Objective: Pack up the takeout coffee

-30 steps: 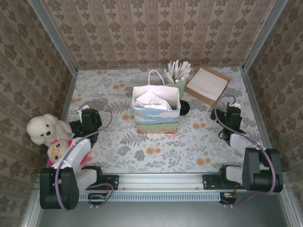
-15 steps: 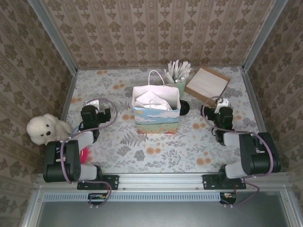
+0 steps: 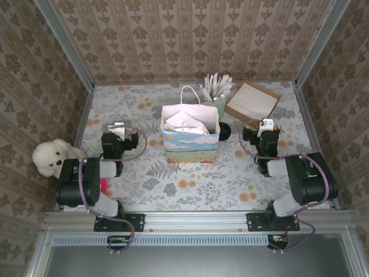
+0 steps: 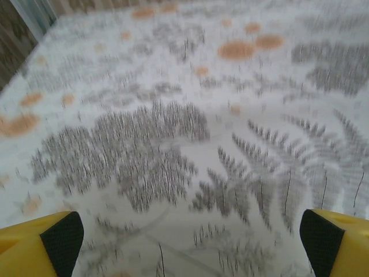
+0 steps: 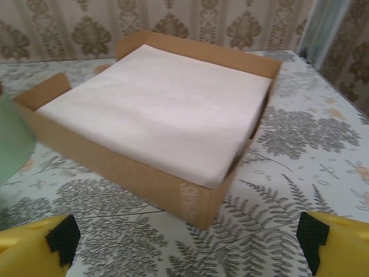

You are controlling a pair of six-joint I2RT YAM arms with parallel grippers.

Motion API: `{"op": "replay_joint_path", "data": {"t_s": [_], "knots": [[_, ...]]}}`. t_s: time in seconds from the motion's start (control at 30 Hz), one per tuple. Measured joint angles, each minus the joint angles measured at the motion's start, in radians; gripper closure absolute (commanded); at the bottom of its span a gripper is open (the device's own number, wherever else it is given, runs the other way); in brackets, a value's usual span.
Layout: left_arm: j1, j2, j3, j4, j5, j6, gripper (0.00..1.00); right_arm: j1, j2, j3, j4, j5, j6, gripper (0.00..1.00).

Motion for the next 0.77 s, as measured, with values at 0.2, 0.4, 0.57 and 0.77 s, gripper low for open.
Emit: {"op": "replay_joint_path", "data": {"t_s": [0.2, 0.4, 0.57, 0.77], "knots": [[-0.005, 0.005, 0.045, 0.000, -0.082, -0.009, 0.00, -0.001, 0.000, 0.000, -0.019, 0.011, 0.007, 0.00], [-0.025, 0.005, 0.045, 0.003, -0.155, -0.012, 0.00, -0.032, 0.000, 0.016, -0.057, -0.139, -0.009, 0.00], [-0.029, 0.005, 0.045, 0.003, -0.172, -0.012, 0.00, -0.053, 0.000, 0.024, -0.068, -0.211, -0.009, 0.00], [-0.028, 0.005, 0.045, 0.002, -0.172, -0.012, 0.00, -0.053, 0.000, 0.026, -0.076, -0.241, -0.009, 0.00]]}}
